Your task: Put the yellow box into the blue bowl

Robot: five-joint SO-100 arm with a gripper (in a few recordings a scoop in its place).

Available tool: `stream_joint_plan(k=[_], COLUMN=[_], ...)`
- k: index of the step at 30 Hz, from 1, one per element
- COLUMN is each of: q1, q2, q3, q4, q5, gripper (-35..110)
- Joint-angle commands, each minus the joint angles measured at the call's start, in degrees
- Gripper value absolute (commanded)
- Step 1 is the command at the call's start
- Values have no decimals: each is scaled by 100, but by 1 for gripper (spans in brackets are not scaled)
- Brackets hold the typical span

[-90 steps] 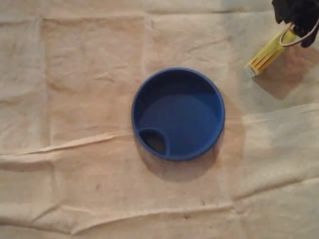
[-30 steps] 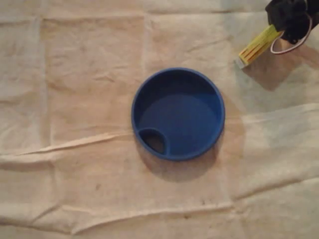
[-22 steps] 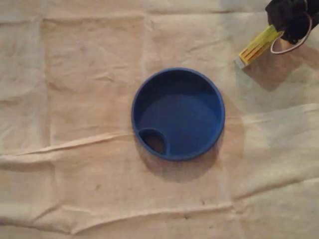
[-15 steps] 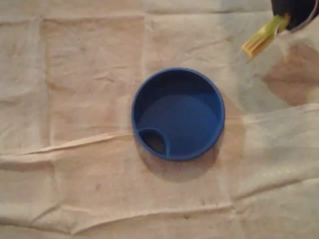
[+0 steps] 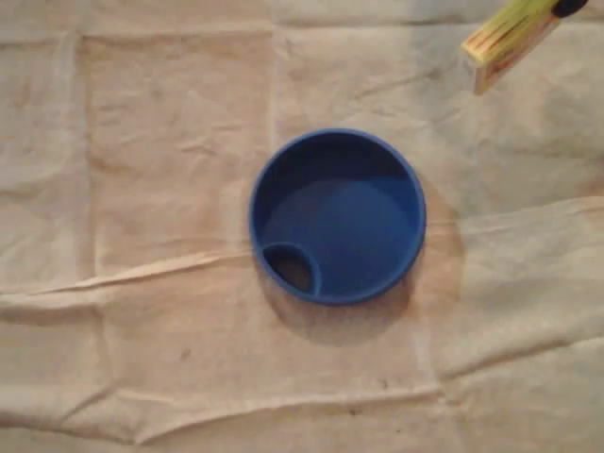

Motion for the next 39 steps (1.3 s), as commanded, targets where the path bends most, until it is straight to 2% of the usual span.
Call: stream_joint_plan(k=[1, 11, 21, 30, 39], q1=[580, 2021, 2725, 3094, 3146], q2=[272, -1846, -4087, -5071, -5177], q3=[-826, -3059, -5317, -6029, -6029], q4=[-237, -334, -325, -325, -325], q5=[-18, -26, -26, -26, -26], gripper=[0, 0, 0, 0, 3])
